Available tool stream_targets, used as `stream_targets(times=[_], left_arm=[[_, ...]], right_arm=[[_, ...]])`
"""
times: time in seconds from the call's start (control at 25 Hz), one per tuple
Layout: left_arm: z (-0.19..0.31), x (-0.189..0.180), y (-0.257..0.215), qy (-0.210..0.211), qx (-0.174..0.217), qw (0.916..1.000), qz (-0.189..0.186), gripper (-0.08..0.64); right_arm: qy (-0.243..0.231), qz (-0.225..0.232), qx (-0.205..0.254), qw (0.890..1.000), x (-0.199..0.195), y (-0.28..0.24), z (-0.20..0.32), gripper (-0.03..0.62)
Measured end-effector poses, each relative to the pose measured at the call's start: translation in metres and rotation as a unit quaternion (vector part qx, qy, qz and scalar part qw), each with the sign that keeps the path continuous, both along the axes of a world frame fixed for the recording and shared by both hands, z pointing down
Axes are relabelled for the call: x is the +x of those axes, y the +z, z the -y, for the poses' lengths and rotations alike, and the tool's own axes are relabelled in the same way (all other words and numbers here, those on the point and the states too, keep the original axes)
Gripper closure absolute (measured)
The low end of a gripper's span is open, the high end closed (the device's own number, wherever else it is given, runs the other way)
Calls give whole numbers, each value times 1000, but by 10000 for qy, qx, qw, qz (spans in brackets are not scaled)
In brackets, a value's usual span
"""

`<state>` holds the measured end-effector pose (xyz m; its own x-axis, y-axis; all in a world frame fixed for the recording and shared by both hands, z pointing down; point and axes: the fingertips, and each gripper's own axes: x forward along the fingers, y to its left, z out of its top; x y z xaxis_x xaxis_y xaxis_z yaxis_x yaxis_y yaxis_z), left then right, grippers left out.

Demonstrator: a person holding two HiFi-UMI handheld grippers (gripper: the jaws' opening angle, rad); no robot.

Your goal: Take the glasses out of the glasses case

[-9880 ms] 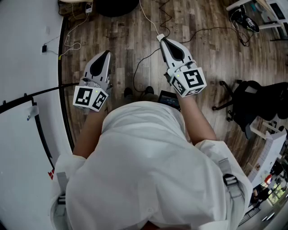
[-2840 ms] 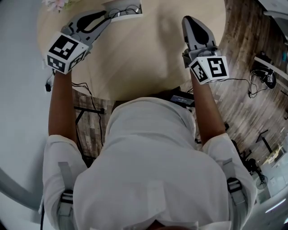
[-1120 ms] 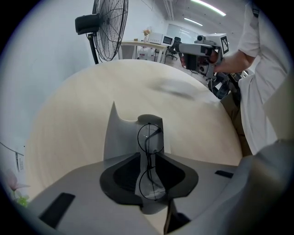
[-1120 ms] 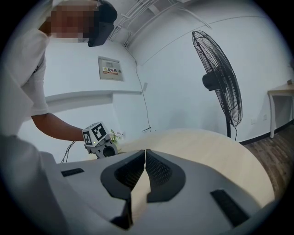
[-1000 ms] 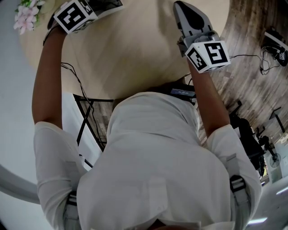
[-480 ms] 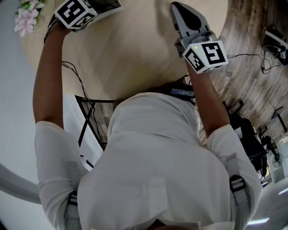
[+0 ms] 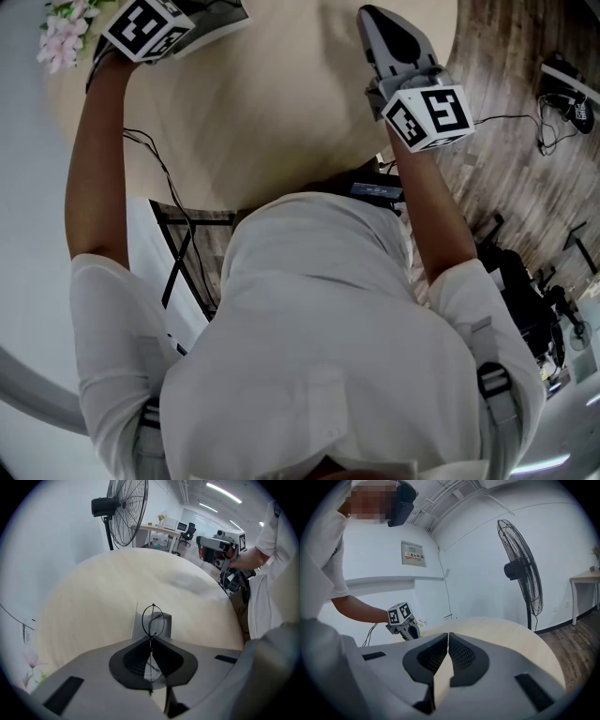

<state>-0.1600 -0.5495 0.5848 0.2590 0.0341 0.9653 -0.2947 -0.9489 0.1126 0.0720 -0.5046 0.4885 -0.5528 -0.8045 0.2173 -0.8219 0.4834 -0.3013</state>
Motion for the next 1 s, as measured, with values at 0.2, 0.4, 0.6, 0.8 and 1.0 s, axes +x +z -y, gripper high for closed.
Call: stream_targets(times=[0.2, 0.4, 0.6, 0.8, 1.0], left_arm=[[9, 2, -46, -144, 539, 9981, -257, 531], [7, -1, -98, -244, 1121, 9916, -590, 531], [-8, -3, -165, -745, 1777, 9716, -1371, 532], [-39, -20, -259, -1160, 2600, 9321, -2236, 532], [-78, -46, -334, -1787, 3191, 8691, -3331, 534]], right_arm=[[15, -94, 182, 9998, 2, -25, -11, 566], [25, -213, 452, 9987, 1, -55, -24, 566], [39, -340, 804, 9962, 5, -88, -46, 566], [38, -433, 1125, 9927, 2, -139, -74, 566], [-35, -468, 1401, 9890, -4, -176, -102, 566]])
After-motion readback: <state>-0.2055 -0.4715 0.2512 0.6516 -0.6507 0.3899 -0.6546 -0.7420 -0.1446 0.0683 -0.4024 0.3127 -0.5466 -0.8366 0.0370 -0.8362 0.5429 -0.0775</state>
